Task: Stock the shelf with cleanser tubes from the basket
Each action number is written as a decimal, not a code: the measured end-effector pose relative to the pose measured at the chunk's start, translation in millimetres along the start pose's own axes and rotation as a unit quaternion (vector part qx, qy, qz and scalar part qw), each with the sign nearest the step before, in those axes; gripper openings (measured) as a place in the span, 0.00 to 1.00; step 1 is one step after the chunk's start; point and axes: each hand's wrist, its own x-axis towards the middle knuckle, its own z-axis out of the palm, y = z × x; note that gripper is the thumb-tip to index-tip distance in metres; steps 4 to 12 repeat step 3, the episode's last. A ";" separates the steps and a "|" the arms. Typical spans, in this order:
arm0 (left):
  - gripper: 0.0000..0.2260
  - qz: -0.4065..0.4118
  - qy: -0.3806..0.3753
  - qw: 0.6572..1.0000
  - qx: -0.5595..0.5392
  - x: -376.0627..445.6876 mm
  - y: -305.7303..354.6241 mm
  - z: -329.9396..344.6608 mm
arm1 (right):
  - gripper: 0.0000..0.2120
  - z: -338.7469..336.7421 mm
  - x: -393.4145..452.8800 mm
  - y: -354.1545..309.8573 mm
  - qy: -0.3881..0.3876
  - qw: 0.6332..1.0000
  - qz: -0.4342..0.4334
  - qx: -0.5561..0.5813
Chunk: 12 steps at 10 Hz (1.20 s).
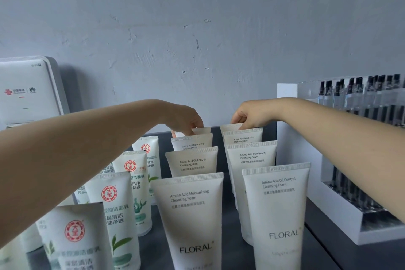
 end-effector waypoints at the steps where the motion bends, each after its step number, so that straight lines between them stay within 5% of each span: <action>1: 0.11 -0.002 -0.012 0.999 -0.038 -0.1 -2.2 0.8 | 0.07 -0.9 -0.2 0.1 0.007 0.999 0.010 -0.031; 3: 0.11 -0.019 0.078 0.995 -0.056 -15.0 -2.4 -12.2 | 0.11 -14.6 -12.1 -12.7 0.137 0.990 0.007 -0.018; 12: 0.11 -0.019 0.078 0.995 -0.056 -15.0 -2.4 -12.2 | 0.11 -14.6 -12.1 -12.7 0.137 0.990 0.007 -0.018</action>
